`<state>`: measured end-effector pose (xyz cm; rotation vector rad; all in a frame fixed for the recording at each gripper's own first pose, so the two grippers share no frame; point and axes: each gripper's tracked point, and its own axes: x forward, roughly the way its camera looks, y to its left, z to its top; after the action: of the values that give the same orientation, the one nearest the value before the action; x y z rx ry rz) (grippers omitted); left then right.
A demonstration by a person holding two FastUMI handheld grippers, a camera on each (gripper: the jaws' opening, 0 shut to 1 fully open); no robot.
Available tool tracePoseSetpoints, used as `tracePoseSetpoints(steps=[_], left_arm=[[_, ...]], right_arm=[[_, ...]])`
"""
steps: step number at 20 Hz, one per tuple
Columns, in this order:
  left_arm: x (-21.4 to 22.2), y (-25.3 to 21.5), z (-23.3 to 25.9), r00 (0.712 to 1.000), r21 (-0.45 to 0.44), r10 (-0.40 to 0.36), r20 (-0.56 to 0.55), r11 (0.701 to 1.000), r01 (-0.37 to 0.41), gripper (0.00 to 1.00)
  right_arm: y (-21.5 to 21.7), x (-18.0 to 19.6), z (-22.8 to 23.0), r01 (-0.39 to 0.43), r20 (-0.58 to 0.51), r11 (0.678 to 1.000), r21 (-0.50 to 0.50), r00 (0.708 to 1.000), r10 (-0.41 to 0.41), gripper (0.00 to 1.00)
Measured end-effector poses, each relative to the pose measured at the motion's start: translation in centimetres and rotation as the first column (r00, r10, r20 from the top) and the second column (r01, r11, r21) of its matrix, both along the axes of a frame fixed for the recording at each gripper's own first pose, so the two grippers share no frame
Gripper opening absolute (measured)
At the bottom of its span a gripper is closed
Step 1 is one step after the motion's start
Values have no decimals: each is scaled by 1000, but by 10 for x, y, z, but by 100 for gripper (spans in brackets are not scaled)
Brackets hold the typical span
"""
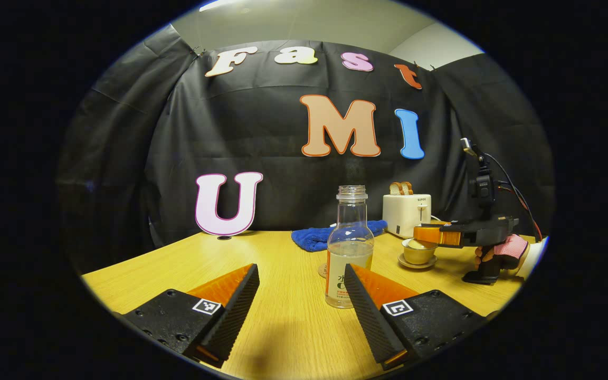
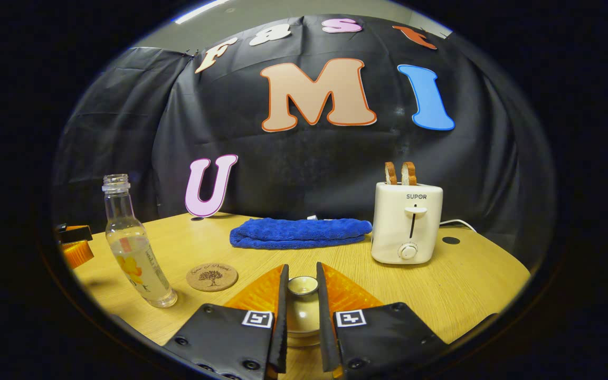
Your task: Open the teacup lid with one hand, grasp the water bottle and pour water into the teacup with the other hand; after pouring, place the water bottle on the coaster and then close the teacup lid.
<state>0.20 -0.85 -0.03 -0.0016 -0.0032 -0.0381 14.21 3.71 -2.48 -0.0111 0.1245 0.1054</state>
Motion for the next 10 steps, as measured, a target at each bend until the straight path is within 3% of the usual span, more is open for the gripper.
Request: tracePoseSetpoints(steps=[10], left_arm=[[1, -18, -1, 997, -1, -83, -3, 997, 83, 95]], right_arm=[[-10, -31, 9, 41, 50, 999, 10, 998, -42, 29]])
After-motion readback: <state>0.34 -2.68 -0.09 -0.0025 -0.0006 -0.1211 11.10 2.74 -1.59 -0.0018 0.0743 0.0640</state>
